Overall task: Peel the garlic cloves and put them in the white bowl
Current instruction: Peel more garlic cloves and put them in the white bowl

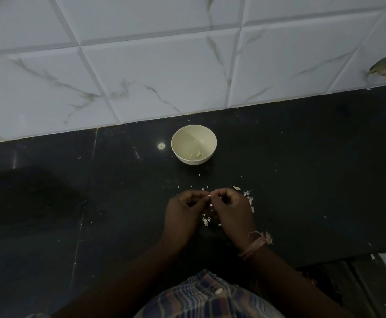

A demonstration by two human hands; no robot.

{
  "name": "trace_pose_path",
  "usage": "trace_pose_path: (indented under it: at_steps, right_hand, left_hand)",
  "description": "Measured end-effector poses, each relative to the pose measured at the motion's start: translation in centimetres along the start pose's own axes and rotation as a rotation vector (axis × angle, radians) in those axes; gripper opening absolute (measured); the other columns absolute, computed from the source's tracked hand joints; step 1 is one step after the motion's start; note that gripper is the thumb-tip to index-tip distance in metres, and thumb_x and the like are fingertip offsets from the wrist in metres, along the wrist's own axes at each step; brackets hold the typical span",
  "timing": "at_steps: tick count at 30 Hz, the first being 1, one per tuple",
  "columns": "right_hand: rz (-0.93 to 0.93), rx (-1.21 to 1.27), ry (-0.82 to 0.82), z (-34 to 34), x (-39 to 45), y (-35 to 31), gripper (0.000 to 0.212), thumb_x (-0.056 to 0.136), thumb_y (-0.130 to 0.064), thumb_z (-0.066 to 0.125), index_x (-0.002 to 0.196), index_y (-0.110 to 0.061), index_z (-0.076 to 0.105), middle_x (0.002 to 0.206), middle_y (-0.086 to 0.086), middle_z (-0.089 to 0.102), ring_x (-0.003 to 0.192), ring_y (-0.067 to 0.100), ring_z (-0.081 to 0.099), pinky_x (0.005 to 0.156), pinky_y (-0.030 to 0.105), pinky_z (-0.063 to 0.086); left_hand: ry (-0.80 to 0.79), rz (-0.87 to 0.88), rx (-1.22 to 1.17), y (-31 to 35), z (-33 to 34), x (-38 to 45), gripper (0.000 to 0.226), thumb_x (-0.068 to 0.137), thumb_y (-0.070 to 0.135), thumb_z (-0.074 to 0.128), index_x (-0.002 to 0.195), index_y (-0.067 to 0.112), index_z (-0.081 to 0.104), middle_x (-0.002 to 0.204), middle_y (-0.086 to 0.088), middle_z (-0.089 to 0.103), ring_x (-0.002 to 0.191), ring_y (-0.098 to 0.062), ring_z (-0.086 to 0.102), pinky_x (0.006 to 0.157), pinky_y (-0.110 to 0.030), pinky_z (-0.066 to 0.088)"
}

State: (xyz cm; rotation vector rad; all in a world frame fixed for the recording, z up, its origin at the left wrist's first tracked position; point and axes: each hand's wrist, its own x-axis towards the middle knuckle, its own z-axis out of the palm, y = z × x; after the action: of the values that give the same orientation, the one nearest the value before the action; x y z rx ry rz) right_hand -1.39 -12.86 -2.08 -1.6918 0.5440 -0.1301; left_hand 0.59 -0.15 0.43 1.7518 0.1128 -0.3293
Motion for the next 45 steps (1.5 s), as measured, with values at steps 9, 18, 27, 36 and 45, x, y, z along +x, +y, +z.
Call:
trace_pose_path:
  at_steps: [9,18,27,36,45]
  right_hand:
    - [-0.411,-0.414,-0.104,-0.5,0.4,-0.7,0.009,0.089,-0.012,0.069,0.096,-0.016,0.072,0.093,-0.007,0.067,0.086,0.005,0.063,0.074,0.015,0.048]
    - [-0.359,-0.408,-0.077,-0.1,0.8,-0.6,0.002,0.088,-0.014,0.069,0.088,-0.017,0.069,0.083,-0.007,0.066,0.076,0.005,0.061,0.065,0.014,0.045]
    - [-0.394,-0.490,-0.074,0.2,1.2,-0.9,0.004,0.086,-0.012,0.069,0.086,-0.015,0.067,0.082,-0.006,0.062,0.073,0.005,0.054,0.064,0.006,0.036]
    - [-0.270,-0.385,-0.031,0.7,0.9,-1.0,0.009,0.083,-0.014,0.073,0.078,-0.019,0.067,0.074,-0.008,0.066,0.068,0.004,0.062,0.060,0.014,0.044]
    - [0.028,-0.034,-0.108,0.8,0.9,-2.9,0.006,0.089,-0.015,0.069,0.083,-0.013,0.071,0.067,-0.002,0.069,0.055,0.006,0.059,0.053,0.022,0.046]
  left_hand:
    - [0.051,0.102,0.309,0.6,-0.9,0.8,0.018,0.086,0.020,0.077,0.084,0.038,0.079,0.076,0.022,0.074,0.069,0.007,0.069,0.064,-0.014,0.052]
    - [-0.057,0.031,0.242,1.5,-1.5,1.3,0.010,0.086,0.020,0.079,0.092,0.026,0.083,0.079,0.012,0.078,0.074,-0.001,0.073,0.066,-0.013,0.052]
    - [-0.127,-0.170,-0.077,2.1,-1.7,1.6,0.009,0.092,0.007,0.072,0.094,0.004,0.080,0.082,-0.012,0.079,0.072,-0.018,0.076,0.062,-0.018,0.055]
    - [-0.165,-0.150,-0.055,1.9,-2.0,2.4,0.012,0.092,0.000,0.067,0.096,0.000,0.078,0.085,-0.015,0.078,0.069,-0.017,0.074,0.063,-0.021,0.057]
    - [-0.176,-0.138,-0.132,1.7,-2.2,2.8,0.007,0.094,0.006,0.069,0.094,0.008,0.075,0.088,-0.016,0.076,0.077,-0.022,0.070,0.069,-0.029,0.057]
